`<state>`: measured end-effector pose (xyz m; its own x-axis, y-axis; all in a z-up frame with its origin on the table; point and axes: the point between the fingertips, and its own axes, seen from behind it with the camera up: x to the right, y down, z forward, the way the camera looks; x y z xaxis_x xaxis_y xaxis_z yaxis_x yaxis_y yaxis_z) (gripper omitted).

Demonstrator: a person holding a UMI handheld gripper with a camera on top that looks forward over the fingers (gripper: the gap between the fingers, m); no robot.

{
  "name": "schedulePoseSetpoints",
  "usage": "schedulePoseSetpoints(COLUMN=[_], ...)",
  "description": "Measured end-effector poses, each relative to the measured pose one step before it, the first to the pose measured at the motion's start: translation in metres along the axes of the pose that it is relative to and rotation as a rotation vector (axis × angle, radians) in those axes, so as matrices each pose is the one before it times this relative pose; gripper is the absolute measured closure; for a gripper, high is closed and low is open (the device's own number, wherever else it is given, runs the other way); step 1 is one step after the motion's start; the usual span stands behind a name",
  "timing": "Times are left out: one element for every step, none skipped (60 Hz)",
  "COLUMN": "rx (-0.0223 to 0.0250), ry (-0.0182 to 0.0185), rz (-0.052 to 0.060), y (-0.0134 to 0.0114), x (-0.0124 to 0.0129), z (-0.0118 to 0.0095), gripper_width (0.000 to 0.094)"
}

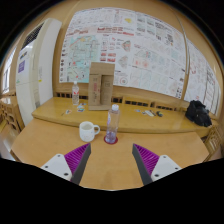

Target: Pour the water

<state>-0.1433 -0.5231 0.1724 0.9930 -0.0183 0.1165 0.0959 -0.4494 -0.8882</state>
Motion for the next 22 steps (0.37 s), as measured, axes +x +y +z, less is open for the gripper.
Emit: schedulePoseSetpoints(rx=[-0.00181,-0.00084,-0.00013,-0.00030,-0.00106,-0.00342,0.00000,0.00245,0.00252,0.00267,0.00305,0.00267,0.00216,0.00283,0.00347,0.00341,0.00348,0.00369,0.00417,0.00343,0.00301,0.00236], ry=[0.00177,0.00090,0.00068,0.00075,0.00038,-0.00208,0.00041,0.00243,0.00297,0.00311,0.00284,0.00192,0.00080,-0.00006,-0.00052,-0.00167,0.00010,-0.00003,-0.00147,0.00142,0.00149,0.00200], rz=[0.0012,0.0000,-0.0002,0.0016,0.0036,0.0035,0.0033,0.0014,-0.0010,-0.0034,-0.0052,-0.0055,-0.0055,-0.0045,-0.0023,-0.0017,0.0009,0.0021,0.0038,0.0038,0.0034,0.0035], y=[0.00200,0.00139,0.00121,0.00098,0.00130,-0.00094,0.00126,0.00210,0.00043,-0.00016,-0.00009,-0.00020,-0.00034,-0.00072,-0.00094,-0.00174,-0.00113,-0.00115,-0.00092,-0.00133,-0.00064,-0.00083], x=[-0.00051,-0.00066,-0.00056,-0.00056,-0.00063,0.00126,-0.00071,-0.00096,-0.00001,-0.00009,-0.00010,-0.00021,-0.00034,-0.00046,-0.00081,0.00049,-0.00103,-0.00068,0.00051,0.00004,0.00096,0.00050], z=[-0.00426,-0.00413,-0.00386,-0.00343,-0.00299,-0.00239,-0.00287,-0.00285,-0.00217,-0.00218,-0.00199,-0.00170,-0.00160,-0.00160,-0.00161,-0.00030,-0.00139,-0.00129,-0.00044,-0.00111,-0.00097,-0.00069], gripper_width=[0.0088,0.0086,0.0085,0.0088,0.0088,0.0085,0.0088,0.0087,0.0085,0.0085,0.0086,0.0084,0.0084,0.0085,0.0083,0.0084,0.0084,0.0082,0.0082,0.0081,0.0080,0.0082])
